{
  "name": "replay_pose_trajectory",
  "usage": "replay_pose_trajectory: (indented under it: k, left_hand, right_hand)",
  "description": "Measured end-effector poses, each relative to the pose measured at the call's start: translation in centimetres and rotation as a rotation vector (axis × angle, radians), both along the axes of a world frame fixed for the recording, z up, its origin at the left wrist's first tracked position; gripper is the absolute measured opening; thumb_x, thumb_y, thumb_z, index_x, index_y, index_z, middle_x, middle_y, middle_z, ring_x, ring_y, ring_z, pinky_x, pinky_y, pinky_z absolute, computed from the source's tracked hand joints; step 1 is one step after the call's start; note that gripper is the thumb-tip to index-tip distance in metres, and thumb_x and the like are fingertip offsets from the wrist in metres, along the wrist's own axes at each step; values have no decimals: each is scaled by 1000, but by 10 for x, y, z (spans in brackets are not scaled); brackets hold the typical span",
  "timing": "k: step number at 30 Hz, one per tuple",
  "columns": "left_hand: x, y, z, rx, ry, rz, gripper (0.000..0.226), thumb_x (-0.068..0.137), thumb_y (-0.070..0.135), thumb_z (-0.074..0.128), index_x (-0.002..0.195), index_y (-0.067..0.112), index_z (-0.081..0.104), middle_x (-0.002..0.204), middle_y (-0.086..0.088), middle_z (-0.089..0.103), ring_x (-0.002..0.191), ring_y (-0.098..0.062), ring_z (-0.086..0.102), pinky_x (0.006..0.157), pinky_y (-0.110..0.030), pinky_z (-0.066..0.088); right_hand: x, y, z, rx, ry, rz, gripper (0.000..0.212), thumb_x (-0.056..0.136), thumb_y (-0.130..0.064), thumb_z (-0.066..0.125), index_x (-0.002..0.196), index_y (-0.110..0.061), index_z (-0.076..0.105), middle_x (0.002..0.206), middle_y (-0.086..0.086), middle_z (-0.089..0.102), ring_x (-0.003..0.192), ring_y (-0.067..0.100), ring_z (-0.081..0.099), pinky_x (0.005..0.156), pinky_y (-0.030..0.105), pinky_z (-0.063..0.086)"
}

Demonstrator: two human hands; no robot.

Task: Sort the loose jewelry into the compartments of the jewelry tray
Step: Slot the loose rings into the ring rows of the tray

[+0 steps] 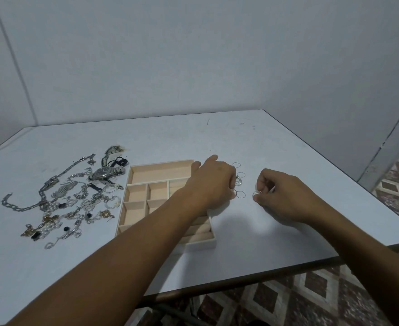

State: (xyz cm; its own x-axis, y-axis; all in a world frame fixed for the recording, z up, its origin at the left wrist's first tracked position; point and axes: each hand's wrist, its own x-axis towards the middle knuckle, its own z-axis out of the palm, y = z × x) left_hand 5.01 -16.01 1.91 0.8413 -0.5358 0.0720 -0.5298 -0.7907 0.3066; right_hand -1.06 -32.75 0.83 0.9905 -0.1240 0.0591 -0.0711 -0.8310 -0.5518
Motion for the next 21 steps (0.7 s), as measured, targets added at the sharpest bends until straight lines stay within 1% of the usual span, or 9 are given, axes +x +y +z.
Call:
replay_pose_trajectory:
  k: [2, 4, 7, 8, 10, 13, 15, 19, 21]
  left_hand:
    - [-3, 2, 2, -78, 2, 14, 12, 80, 31, 71, 81, 24, 61, 91, 14, 55, 133, -18, 35, 106, -44, 25]
    - [-4, 5, 7, -141, 18, 37, 14, 77, 34, 74, 83, 24, 66, 85, 15, 53, 114, -16, 50, 99, -40, 34]
    - [-4, 18, 15, -287, 107, 36, 15, 74, 32, 78, 76, 23, 66, 74, 15, 62, 93, -14, 60, 95, -41, 43]
    - [-4, 23, 17, -328, 116, 30, 16, 73, 32, 79, 72, 24, 65, 74, 13, 65, 88, -12, 62, 93, -41, 45]
    - [-2, 37, 20, -382, 110, 29, 18, 72, 31, 80, 70, 24, 64, 73, 10, 67, 77, -8, 62, 84, -32, 49]
    - [1, 66, 25, -464, 120, 58, 18, 73, 28, 81, 70, 25, 64, 67, 9, 63, 62, -3, 56, 66, -17, 43]
    - [3, 89, 25, -506, 114, 110, 16, 73, 26, 81, 71, 23, 65, 63, 11, 59, 57, -1, 53, 59, -12, 40]
    - [6, 123, 23, -517, 100, 187, 10, 74, 24, 80, 75, 21, 71, 63, 3, 63, 57, -3, 53, 57, -12, 40]
    - [7, 134, 21, -501, 106, 214, 8, 75, 25, 80, 74, 23, 72, 67, 2, 68, 60, -3, 55, 58, -12, 41]
  right_hand:
    - [-2, 0, 1, 15, -43, 1, 11, 82, -21, 67, 77, -20, 57, 73, 0, 65, 64, 12, 56, 60, 26, 44]
    - [-3, -1, 3, 41, -64, 16, 11, 81, -19, 70, 75, -20, 61, 70, 1, 66, 62, 9, 56, 59, 22, 43]
    - [-2, -1, 8, 89, -70, 36, 10, 78, -20, 76, 72, -22, 67, 69, 0, 68, 65, 9, 61, 60, 18, 44]
    - [-2, 0, 10, 111, -71, 41, 10, 77, -19, 77, 72, -22, 69, 68, 0, 68, 65, 10, 62, 60, 17, 45]
    - [-1, 6, 15, 184, -67, 66, 8, 78, -15, 77, 73, -19, 72, 65, 0, 70, 59, 6, 64, 57, 12, 46]
    - [1, 19, 20, 268, -69, 98, 6, 79, -12, 75, 76, -17, 75, 63, -4, 72, 54, 1, 64, 54, 6, 44]
    - [4, 28, 22, 276, -76, 98, 6, 77, -15, 77, 78, -21, 78, 61, -12, 71, 54, -6, 61, 53, 1, 39]
    - [12, 47, 24, 253, -58, 131, 7, 76, -22, 79, 78, -28, 78, 72, -21, 71, 67, -16, 60, 58, -3, 38]
    - [15, 56, 25, 237, -64, 148, 4, 77, -22, 78, 77, -25, 76, 65, -19, 69, 60, -12, 59, 55, 1, 39]
